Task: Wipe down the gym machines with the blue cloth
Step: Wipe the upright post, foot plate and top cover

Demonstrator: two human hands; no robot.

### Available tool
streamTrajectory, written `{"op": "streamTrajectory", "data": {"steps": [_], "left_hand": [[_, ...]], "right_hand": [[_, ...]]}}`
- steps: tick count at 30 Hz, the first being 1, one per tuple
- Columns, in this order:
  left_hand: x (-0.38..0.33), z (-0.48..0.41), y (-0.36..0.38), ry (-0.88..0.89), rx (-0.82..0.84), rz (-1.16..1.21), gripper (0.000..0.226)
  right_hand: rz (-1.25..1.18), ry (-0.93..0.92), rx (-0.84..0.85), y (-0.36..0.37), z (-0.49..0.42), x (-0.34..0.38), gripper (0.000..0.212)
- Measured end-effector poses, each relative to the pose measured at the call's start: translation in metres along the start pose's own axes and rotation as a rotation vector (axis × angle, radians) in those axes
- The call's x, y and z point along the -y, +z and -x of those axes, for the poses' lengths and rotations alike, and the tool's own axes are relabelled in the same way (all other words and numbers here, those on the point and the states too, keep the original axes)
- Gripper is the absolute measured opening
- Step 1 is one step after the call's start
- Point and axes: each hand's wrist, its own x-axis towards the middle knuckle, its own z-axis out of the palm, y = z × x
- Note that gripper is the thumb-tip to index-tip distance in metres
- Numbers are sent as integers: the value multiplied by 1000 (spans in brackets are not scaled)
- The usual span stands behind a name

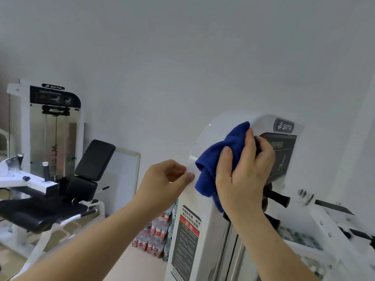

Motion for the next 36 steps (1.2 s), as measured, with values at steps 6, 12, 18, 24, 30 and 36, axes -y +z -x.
{"op": "streamTrajectory", "data": {"steps": [6,12,18,24,30,36], "left_hand": [[18,21,8,-3,1,137,39],[44,50,16,-29,91,51,69],[84,89,27,-82,124,-7,72],[112,112,18,-47,148,-42,68],[105,118,27,-116,116,122,36],[123,144,32,-118,152,-80,60]], "right_hand": [[107,-83,117,-4,104,-16,70],[16,-46,124,-14,55,-16,70],[-25,61,243,-6,136,-24,76],[-178,301,455,-19,219,-44,77],[-270,220,365,-15,176,-39,77],[-301,357,533,-20,261,-60,81]]}}
